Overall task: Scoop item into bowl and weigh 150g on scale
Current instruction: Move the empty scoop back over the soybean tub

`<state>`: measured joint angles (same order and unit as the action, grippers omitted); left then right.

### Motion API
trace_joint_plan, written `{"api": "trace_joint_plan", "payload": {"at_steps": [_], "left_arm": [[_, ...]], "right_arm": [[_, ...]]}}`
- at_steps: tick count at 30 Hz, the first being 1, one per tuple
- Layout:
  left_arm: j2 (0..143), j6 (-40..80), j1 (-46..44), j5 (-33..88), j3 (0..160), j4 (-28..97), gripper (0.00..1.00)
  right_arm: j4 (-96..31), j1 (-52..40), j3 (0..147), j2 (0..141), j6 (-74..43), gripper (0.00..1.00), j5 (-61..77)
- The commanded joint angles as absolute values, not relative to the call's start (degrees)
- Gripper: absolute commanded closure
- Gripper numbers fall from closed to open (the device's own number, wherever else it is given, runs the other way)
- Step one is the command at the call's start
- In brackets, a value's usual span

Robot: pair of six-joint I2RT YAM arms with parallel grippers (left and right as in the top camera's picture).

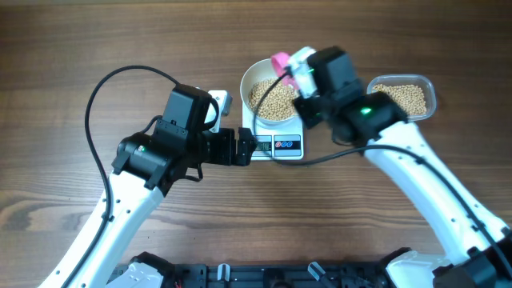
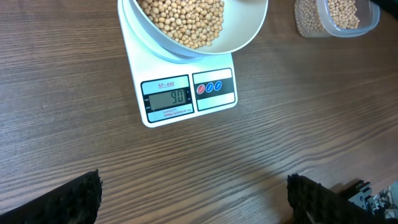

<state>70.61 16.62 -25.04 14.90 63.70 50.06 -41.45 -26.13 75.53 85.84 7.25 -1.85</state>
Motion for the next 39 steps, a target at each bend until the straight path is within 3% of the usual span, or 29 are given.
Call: {"api": "trace_joint_plan", "payload": {"at_steps": [1,9,16,21,27,39], "left_arm": [[70.85,15.42,-25.30,15.38,63.46,49.93,0.00],[70.85,15.42,-25.30,15.38,63.46,49.93,0.00],[70.85,15.42,-25.30,15.38,63.46,49.93,0.00],[70.85,15.42,-25.30,15.40,63.46,49.93,0.00],[70.85,15.42,-25.30,15.38,63.46,49.91,0.00],[70.85,15.42,-25.30,15.40,63.46,49.93,0.00]], "right_arm": [[-43.38,-18.37,76.82,83.37,4.05,0.96,10.70],[-49.34,0.45,76.82,82.91,6.31,0.96,11.94],[-50.22,9.10,76.82,82.91,7.31,0.96,11.99],[-50.54,11.27,76.79,82.91,10.74,0.96,11.14],[-50.65,11.70,76.38,83.57,12.08,0.96,-0.40],[-52.95,11.70,76.38,88.66,16.51,0.96,-5.04]]}}
